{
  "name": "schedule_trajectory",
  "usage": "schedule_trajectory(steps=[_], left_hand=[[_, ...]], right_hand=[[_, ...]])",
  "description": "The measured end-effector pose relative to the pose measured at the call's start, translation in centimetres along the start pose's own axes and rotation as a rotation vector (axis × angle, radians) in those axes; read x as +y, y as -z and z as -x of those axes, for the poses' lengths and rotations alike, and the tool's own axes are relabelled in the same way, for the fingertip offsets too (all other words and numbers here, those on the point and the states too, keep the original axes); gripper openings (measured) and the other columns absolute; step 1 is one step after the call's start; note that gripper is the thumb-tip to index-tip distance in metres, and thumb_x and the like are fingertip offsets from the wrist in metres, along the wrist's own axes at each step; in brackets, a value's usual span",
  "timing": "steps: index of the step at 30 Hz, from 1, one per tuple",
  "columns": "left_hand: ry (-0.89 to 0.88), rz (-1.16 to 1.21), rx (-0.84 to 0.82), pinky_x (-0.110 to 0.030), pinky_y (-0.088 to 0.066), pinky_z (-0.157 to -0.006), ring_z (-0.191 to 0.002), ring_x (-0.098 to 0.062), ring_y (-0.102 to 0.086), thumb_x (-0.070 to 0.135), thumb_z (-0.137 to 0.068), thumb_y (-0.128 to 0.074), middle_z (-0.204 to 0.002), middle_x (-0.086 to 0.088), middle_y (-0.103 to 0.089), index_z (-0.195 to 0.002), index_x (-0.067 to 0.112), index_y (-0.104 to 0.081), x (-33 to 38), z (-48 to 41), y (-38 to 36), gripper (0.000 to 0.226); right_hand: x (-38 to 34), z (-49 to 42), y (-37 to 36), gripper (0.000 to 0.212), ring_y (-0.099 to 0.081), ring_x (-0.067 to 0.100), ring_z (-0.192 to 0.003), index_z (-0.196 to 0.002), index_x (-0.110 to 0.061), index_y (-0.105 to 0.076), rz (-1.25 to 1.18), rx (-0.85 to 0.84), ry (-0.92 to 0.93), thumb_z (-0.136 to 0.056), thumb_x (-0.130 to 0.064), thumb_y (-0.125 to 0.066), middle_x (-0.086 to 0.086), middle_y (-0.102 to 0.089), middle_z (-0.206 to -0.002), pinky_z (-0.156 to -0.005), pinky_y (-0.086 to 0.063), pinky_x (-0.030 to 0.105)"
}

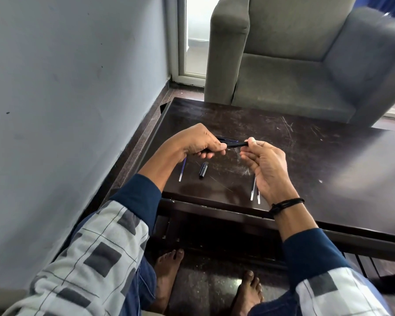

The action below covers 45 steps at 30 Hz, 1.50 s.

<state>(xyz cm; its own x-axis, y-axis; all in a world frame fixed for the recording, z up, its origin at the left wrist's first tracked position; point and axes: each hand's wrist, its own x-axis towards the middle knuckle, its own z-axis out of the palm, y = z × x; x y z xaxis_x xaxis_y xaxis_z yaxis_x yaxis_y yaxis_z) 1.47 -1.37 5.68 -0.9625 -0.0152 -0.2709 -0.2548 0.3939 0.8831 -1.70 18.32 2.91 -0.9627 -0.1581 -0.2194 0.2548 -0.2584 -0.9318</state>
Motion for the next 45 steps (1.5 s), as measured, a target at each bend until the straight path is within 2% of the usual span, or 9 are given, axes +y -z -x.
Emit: schedule_trajectory(steps=[5, 10, 13, 16, 24, 30, 37, 41, 45], left_hand=[[-0.016, -0.053, 0.014, -0.016, -0.04, -0.05, -0.048, -0.009, -0.047, 0.02, -0.092, -0.072, -0.059, -0.008, -0.058, -0.092, 0.001, -0.079, 0.0, 0.1, -0.2, 0.02], [-0.01, -0.064, 0.022, -0.016, -0.04, -0.05, -0.051, -0.011, -0.047, 0.02, -0.092, -0.072, -0.061, -0.009, -0.059, -0.092, 0.003, -0.08, -0.1, -0.1, -0.1, 0.019], [-0.003, -0.053, 0.026, -0.016, -0.04, -0.051, -0.053, -0.012, -0.046, 0.02, -0.091, -0.073, -0.063, -0.011, -0.059, -0.092, 0.003, -0.08, -0.2, -0.2, -0.2, 0.019], [0.005, -0.048, 0.021, -0.018, -0.04, -0.053, -0.055, -0.013, -0.047, 0.02, -0.091, -0.074, -0.067, -0.013, -0.06, -0.092, 0.004, -0.08, -0.2, -0.2, -0.4, 0.018], [0.002, -0.045, 0.022, -0.015, -0.041, -0.05, -0.054, -0.01, -0.049, 0.018, -0.09, -0.074, -0.072, -0.015, -0.062, -0.092, 0.004, -0.08, -0.2, -0.3, -0.3, 0.016], [0.003, -0.04, 0.025, -0.014, -0.041, -0.049, -0.052, -0.009, -0.048, 0.019, -0.09, -0.074, -0.063, -0.008, -0.061, -0.093, 0.003, -0.08, -0.1, -0.2, -0.2, 0.017], [0.002, -0.05, 0.028, -0.014, -0.042, -0.049, -0.05, -0.008, -0.048, 0.018, -0.09, -0.074, -0.059, -0.006, -0.061, -0.092, 0.003, -0.08, -0.2, -0.2, -0.1, 0.016], [0.002, -0.049, 0.031, -0.015, -0.042, -0.05, -0.05, -0.008, -0.048, 0.02, -0.09, -0.074, -0.06, -0.006, -0.061, -0.092, 0.004, -0.08, -0.2, -0.2, 0.0, 0.017], [-0.004, -0.064, 0.029, -0.015, -0.042, -0.052, -0.054, -0.01, -0.048, 0.02, -0.09, -0.075, -0.067, -0.011, -0.062, -0.091, 0.006, -0.081, -0.3, -0.2, -0.1, 0.016]], right_hand=[[0.4, -0.3, 0.3, 0.014, -0.064, 0.01, -0.059, -0.089, -0.001, -0.073, 0.091, 0.025, 0.008, -0.095, -0.014, -0.072, 0.008, -0.07, -0.072, -0.062, -0.057, 0.019], [0.0, -0.5, 0.5, 0.011, -0.069, 0.014, -0.077, -0.091, -0.002, -0.075, 0.084, -0.021, 0.02, -0.091, 0.007, -0.069, 0.006, -0.074, -0.085, -0.08, -0.058, 0.024], [-0.2, -0.4, 0.5, 0.006, -0.071, 0.014, -0.081, -0.098, -0.008, -0.074, 0.059, -0.046, 0.006, -0.092, -0.007, -0.073, 0.007, -0.076, -0.094, -0.081, -0.059, 0.025], [0.2, -0.9, 0.7, 0.017, -0.07, 0.012, -0.071, -0.095, -0.006, -0.075, 0.13, 0.003, 0.007, -0.094, -0.023, -0.075, 0.005, -0.076, -0.081, -0.075, -0.06, 0.024], [0.2, -0.9, 0.8, 0.003, -0.069, 0.018, -0.078, -0.089, -0.002, -0.076, 0.15, -0.018, 0.05, -0.089, 0.001, -0.075, 0.008, -0.075, -0.088, -0.085, -0.059, 0.029], [0.4, -1.3, 0.9, 0.02, -0.069, 0.011, -0.067, -0.093, -0.003, -0.074, 0.152, 0.01, 0.022, -0.09, -0.022, -0.079, 0.007, -0.074, -0.078, -0.072, -0.059, 0.022], [0.4, -1.2, 1.0, 0.001, -0.067, 0.018, -0.076, -0.089, -0.002, -0.076, 0.214, -0.029, 0.065, -0.089, -0.001, -0.076, 0.006, -0.073, -0.079, -0.079, -0.057, 0.026], [0.4, -1.3, 1.0, 0.019, -0.071, 0.013, -0.077, -0.102, -0.005, -0.076, 0.16, -0.028, 0.035, -0.09, -0.02, -0.078, 0.008, -0.076, -0.088, -0.08, -0.06, 0.025], [0.7, -1.4, 1.0, 0.019, -0.065, 0.013, -0.066, -0.088, -0.002, -0.074, 0.214, -0.005, 0.045, -0.092, -0.02, -0.077, 0.007, -0.072, -0.074, -0.067, -0.057, 0.021]])
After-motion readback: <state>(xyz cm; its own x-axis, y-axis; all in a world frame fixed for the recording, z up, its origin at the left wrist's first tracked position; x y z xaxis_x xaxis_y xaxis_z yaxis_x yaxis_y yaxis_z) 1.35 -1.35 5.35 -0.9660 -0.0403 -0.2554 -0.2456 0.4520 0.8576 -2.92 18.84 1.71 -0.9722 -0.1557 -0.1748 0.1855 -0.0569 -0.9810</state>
